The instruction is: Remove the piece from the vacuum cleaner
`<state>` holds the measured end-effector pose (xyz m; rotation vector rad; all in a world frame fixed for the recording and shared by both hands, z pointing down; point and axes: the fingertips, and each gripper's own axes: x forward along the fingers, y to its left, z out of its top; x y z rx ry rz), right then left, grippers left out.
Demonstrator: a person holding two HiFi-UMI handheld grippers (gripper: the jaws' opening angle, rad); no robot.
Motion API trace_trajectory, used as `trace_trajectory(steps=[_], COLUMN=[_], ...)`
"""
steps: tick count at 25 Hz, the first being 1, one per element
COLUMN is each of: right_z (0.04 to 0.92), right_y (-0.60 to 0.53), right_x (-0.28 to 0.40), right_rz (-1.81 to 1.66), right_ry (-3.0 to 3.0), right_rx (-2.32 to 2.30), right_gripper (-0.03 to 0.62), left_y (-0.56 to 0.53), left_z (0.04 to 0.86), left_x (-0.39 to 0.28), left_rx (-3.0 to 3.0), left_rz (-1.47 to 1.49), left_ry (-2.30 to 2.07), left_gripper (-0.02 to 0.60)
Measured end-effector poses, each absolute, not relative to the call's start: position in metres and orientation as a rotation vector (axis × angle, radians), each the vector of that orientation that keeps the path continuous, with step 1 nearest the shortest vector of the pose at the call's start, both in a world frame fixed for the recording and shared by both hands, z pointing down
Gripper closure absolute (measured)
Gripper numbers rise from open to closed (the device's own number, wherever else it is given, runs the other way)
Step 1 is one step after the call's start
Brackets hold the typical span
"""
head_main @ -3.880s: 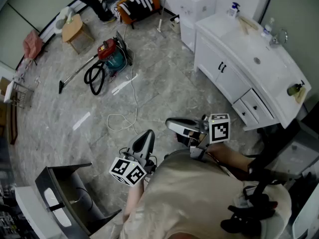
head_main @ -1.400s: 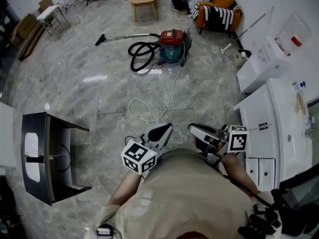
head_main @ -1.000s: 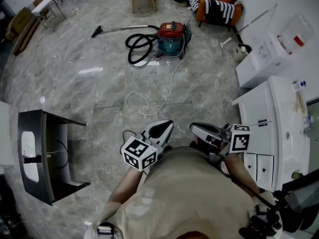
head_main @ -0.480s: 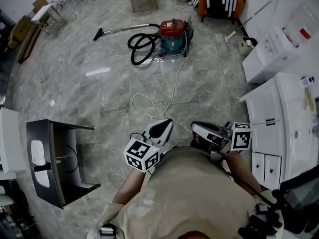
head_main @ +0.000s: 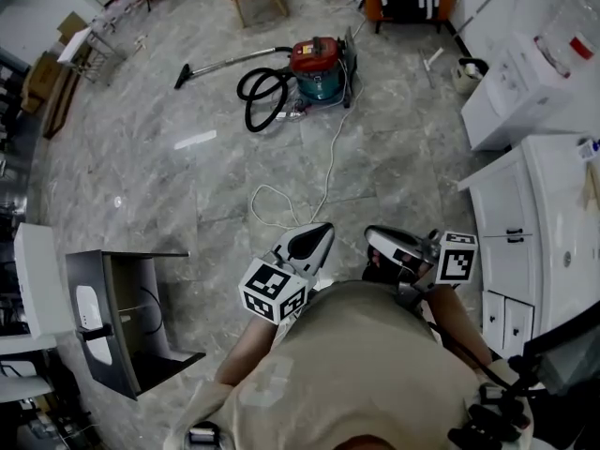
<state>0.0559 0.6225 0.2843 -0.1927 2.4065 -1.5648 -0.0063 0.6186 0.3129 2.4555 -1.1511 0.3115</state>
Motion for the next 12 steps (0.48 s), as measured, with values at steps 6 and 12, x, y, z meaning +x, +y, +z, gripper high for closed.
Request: trace_trajectory(steps=[6,12], right_z=[0.288,0.300], right_y=[0.570,0.533], right_x=[0.099,0.124], right_rz=[-1.521,-1.471], right_ry=[2.453,2.586], right_rx=[-0.151,-0.120], right_gripper=[0.592,0.592], left_y=[0.561,0.520], left_z=[0.299,0.294], left_x=[0.032,0.052], left_rx=[2.483,2.448], left_rz=[0.365,0.374], left_ry=[-1.241,-1.336], left_gripper=[0.578,0.578])
